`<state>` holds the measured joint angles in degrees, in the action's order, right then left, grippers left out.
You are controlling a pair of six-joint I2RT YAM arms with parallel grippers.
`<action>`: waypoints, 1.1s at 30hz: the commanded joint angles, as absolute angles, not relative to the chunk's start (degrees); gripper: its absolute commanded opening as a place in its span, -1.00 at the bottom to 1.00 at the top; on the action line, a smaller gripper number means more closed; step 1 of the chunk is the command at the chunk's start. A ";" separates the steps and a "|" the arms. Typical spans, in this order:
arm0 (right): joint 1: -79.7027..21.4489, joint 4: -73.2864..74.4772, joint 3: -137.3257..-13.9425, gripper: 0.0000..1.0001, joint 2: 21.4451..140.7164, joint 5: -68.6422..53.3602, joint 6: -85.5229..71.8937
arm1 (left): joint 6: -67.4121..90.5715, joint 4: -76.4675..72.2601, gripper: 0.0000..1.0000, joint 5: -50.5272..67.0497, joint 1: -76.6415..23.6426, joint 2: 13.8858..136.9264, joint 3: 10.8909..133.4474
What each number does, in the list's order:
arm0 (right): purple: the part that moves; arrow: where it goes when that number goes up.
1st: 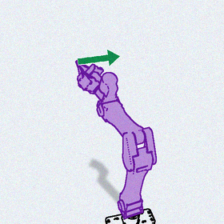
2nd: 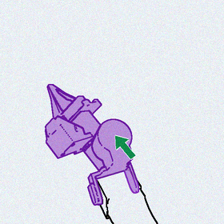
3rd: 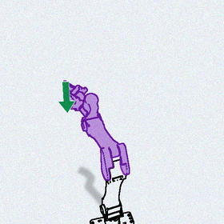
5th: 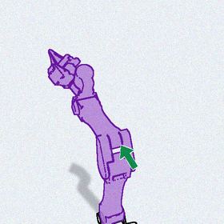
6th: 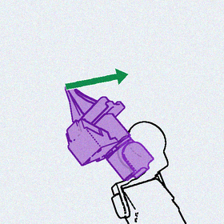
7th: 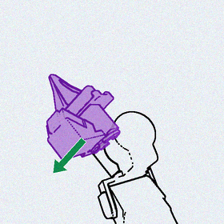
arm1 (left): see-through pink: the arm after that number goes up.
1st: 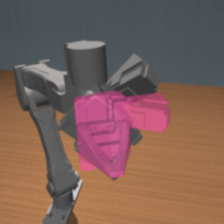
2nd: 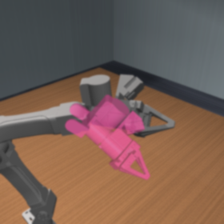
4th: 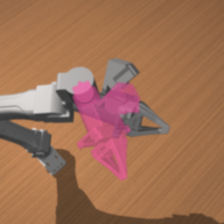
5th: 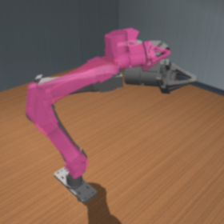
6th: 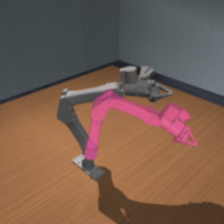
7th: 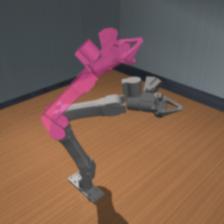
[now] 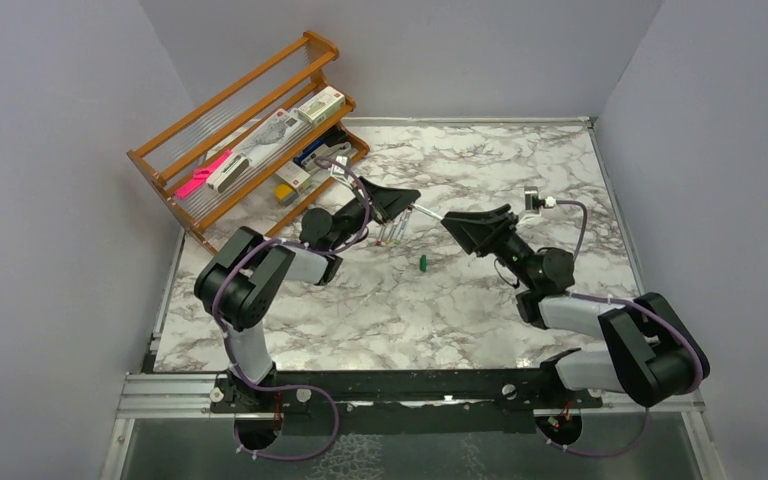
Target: Insert the pens into the pen caps
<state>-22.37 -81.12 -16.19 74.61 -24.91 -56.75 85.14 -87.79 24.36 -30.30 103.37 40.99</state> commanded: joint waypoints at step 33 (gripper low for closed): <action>-21.90 -76.31 -22.32 -0.99 74.70 -30.73 -52.72 | 80.00 -100.99 -0.27 28.16 -32.41 103.70 44.89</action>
